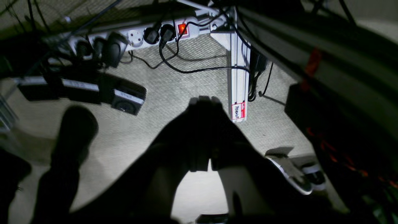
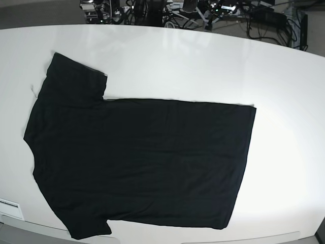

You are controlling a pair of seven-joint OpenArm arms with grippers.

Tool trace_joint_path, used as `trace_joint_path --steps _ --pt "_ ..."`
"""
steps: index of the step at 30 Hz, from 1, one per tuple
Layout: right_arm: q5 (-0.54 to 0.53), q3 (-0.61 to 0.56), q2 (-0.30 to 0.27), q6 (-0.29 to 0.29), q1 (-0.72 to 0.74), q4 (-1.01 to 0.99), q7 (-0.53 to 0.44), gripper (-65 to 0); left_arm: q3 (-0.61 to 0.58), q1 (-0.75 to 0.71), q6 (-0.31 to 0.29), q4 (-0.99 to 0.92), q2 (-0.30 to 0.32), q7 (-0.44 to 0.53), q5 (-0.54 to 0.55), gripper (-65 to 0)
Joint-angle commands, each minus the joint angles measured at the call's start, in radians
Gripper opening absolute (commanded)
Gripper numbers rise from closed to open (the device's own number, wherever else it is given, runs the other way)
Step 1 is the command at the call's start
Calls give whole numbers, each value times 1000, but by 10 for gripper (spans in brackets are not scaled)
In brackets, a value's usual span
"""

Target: Fold the T-shirt properly

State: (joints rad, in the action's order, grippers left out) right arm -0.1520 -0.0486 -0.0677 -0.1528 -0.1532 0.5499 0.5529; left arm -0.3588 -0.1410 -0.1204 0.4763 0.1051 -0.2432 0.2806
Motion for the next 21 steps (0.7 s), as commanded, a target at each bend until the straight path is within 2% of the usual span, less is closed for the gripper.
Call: trace_joint_path --steps 1,5,10,14,19,21 --pt "1 4 -3 -18 -20 6 13 -650 1 -16 -26 26 2 -22 -16 -650" --pt "3 3 -19 -76 -106 54 13 -650 1 -88 -55 147 29 -99 -24 -650" --pt "0 3 -54 -129 -287 246 26 -650 -1 -224 -56 353 117 -158 -21 -650" --pt "-1 3 -95 -161 -467 480 36 -650 -1 -376 -55 558 225 -162 -17 -650" --pt "-1 -26 -179 -155 -692 792 34 -650 -1 -589 -50 867 387 -177 -23 -650" --pt "1 -43 -210 -151 -780 912 32 -650 -1 -669 -40 993 453 -185 -61 -650"
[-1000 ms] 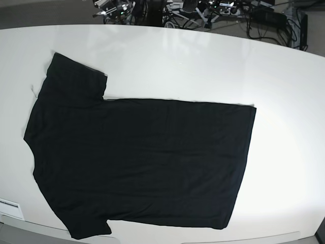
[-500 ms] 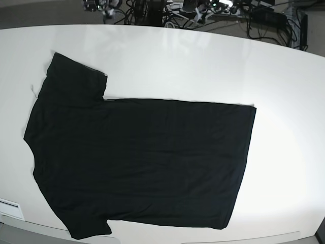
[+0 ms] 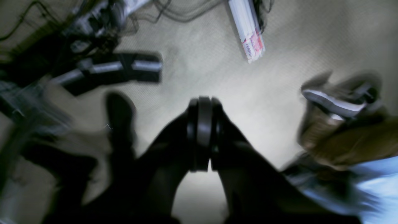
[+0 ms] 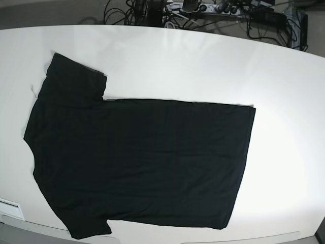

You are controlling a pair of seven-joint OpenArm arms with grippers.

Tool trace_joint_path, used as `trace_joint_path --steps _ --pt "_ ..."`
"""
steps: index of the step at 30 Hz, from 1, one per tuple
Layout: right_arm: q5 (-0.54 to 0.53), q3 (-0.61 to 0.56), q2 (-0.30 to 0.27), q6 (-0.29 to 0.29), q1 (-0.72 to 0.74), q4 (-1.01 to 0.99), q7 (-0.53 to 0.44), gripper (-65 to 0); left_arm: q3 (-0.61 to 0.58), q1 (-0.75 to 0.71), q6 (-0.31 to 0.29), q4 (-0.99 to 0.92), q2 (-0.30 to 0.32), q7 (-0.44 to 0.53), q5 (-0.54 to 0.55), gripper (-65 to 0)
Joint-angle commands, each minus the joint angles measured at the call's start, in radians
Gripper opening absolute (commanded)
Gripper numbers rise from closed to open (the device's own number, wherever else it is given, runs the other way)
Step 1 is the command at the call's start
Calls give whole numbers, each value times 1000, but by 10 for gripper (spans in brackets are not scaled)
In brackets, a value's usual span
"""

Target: Fold the T-shirt properly

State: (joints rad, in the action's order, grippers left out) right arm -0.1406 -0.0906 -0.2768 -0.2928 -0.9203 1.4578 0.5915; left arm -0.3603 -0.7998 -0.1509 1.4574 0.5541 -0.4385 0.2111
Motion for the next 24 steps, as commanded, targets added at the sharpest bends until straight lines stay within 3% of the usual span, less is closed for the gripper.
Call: trace_joint_path --steps 1,6,9,17,22,24 --pt "-8 -10 -16 -2 -57 61 -7 -650 1 -48 -8 72 37 2 -19 -650" --pt "96 -40 -76 100 -268 350 -16 -650 38 -229 48 372 192 -63 -150 -650" --pt "158 -40 -76 160 -354 500 -15 -650 120 -312 63 521 244 -64 -195 -650" --pt "247 -39 -75 288 -389 847 28 -650 449 -385 62 879 257 -90 -211 -650" --pt "360 -30 -76 357 -389 898 39 -650 594 -381 63 899 258 -80 -212 -650" --pt "384 -13 -76 375 -389 898 8 -650 627 -367 58 899 264 -34 -211 -650"
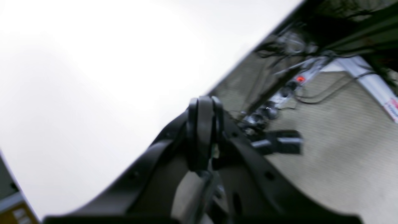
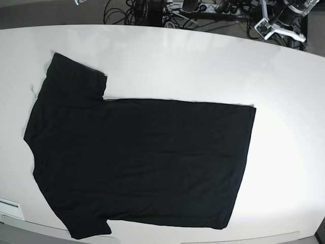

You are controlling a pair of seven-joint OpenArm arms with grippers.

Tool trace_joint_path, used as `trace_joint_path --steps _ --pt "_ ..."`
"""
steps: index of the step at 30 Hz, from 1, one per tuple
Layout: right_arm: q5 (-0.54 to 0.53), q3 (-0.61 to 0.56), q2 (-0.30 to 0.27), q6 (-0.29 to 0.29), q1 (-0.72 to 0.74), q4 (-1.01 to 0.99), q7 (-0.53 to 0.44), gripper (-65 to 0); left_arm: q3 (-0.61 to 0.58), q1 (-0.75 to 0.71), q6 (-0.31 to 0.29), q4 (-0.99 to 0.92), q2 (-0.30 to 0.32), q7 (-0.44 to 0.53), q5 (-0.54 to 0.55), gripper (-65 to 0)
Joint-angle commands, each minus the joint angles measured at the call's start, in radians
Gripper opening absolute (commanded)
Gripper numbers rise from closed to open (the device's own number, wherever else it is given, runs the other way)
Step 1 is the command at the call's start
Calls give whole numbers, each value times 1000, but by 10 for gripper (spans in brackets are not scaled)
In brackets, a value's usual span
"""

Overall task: Fold the T-shirt properly
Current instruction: 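Move both grippers down to the shirt's shoulder corners and grasp them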

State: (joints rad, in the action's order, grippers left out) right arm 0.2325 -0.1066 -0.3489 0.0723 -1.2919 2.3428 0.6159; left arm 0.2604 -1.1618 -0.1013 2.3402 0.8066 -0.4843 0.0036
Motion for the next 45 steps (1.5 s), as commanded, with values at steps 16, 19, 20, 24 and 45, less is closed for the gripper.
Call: trace_joint_path --steps 16,19,20,24,45 --pt "-101 37 -46 -278 411 13 -82 -650 -143 431 -113 -145 256 230 -88 -650" --pt "-98 37 -87 -297 491 -16 -82 -650 -302 576 -113 -276 322 273 -188 -650" --pt "-99 37 -98 -309 512 -47 -82 -650 -360 625 -113 -321 344 302 -226 -650" --pt "-106 35 -131 -340 558 -130 -82 -650 -581 797 -113 -462 393 430 -368 -650" --pt "-128 35 -134 -352 558 -138 -81 -650 -1392 1558 -244 -819 227 525 -422 -234"
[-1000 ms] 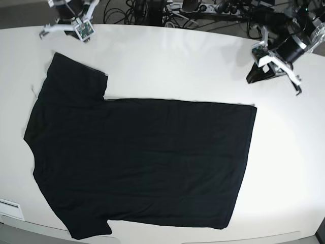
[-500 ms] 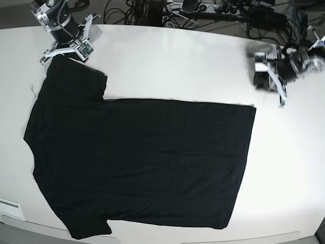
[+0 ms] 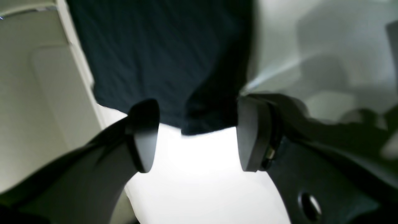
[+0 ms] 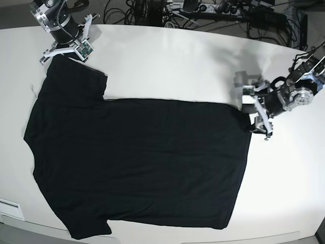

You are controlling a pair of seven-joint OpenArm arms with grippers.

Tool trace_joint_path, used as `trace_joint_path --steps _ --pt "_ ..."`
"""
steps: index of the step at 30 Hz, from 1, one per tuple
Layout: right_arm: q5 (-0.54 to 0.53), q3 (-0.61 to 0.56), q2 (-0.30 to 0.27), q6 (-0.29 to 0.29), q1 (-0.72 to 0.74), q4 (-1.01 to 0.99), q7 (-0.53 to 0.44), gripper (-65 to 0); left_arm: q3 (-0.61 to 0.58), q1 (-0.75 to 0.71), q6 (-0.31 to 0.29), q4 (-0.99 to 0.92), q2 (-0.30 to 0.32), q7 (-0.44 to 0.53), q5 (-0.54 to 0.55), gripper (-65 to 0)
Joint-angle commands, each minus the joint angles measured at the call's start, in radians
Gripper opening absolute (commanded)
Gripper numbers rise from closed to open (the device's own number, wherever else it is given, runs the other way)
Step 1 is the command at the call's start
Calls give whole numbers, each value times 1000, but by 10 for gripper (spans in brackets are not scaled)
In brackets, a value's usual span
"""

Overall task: Fold the T-shirt properly
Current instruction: 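Move both grippers down to the shirt's shoulder corners and grasp them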

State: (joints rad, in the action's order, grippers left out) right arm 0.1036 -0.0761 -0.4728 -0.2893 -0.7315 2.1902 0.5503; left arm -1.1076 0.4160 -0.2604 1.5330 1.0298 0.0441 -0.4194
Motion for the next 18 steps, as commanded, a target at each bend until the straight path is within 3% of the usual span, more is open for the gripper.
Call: trace_joint_path --steps 1,4,5,7,8,10,12,18 --pt "1 5 -10 11 -3 15 -16 -650 -42 -5 -85 -23 -8 -3 1 -234" --pt "1 5 -10 28 -3 15 -16 -642 -67 25 -84 -52 -46 -4 2 -254" --pt "1 5 -10 27 -2 15 -16 -576 -67 31 -85 -59 -57 -24 9 -336" --pt "1 5 -10 26 -3 14 -16 -413 -67 37 -78 -60 -74 -93 38 -628" --pt "1 5 -10 26 -2 13 -15 -350 -67 38 -59 -58 -80 -126 50 -650" --pt "1 5 -10 18 0 -1 -17 -301 -67 39 -39 -54 -84 -158 66 -650" --pt "1 5 -13 -11 14 -37 -24 -301 -67 39 -25 -45 -81 -158 65 -650" --pt "1 5 -45 -15 109 -190 -23 -301 -67 39 -24 -38 -79 -158 65 -650"
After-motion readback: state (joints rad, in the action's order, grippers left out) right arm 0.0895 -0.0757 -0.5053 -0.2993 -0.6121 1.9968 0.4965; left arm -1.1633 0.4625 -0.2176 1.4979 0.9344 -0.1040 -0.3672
